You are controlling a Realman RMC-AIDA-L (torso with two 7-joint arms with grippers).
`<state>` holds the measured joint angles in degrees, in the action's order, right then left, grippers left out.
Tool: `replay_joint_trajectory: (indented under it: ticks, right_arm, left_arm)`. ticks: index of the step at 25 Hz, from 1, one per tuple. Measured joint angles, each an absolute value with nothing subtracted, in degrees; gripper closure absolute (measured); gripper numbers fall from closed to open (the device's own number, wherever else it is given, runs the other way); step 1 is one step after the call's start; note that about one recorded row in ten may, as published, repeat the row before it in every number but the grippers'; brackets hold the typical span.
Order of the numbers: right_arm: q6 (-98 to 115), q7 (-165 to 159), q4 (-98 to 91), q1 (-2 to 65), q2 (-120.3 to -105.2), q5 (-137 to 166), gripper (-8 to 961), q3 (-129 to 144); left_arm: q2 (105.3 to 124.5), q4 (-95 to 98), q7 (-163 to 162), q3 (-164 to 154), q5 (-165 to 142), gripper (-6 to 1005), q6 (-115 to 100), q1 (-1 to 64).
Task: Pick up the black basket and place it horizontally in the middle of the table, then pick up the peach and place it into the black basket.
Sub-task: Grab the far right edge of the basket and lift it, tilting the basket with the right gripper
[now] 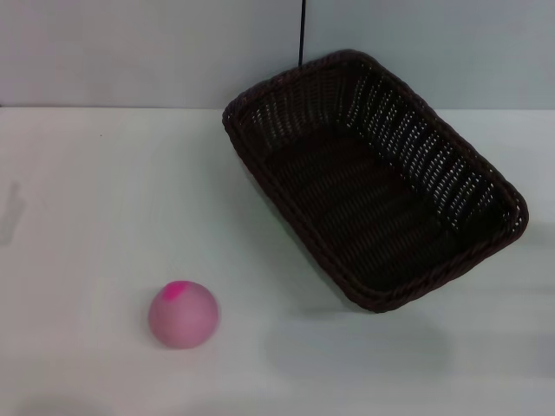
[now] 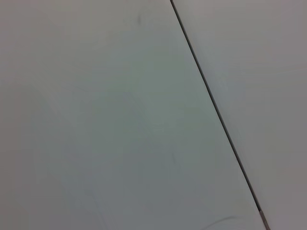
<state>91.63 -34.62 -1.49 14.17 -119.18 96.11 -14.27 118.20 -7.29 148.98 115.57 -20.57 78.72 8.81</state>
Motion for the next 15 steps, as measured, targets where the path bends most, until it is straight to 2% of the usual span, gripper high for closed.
replay_joint_trajectory:
  ticks: [11,14,15]
  right_arm:
    - [91.8,-37.2,-2.9,14.9,-118.76,96.3,119,-14.1]
    - [92.7,-43.9,-7.5,15.5,-118.71,97.6,118,-13.1]
    - [93.6,-53.9,-15.1,16.6,-118.76,99.8,118,-10.6]
  left_arm:
    - [118.3,-7.5,149.0,116.2,-20.5,152,77.8,9.5]
    - [118.3,-7.5,149.0,116.2,-20.5,152,77.8,9.5]
    - [118.29,-7.4,149.0,116.3,-20.5,152,77.8,9.7]
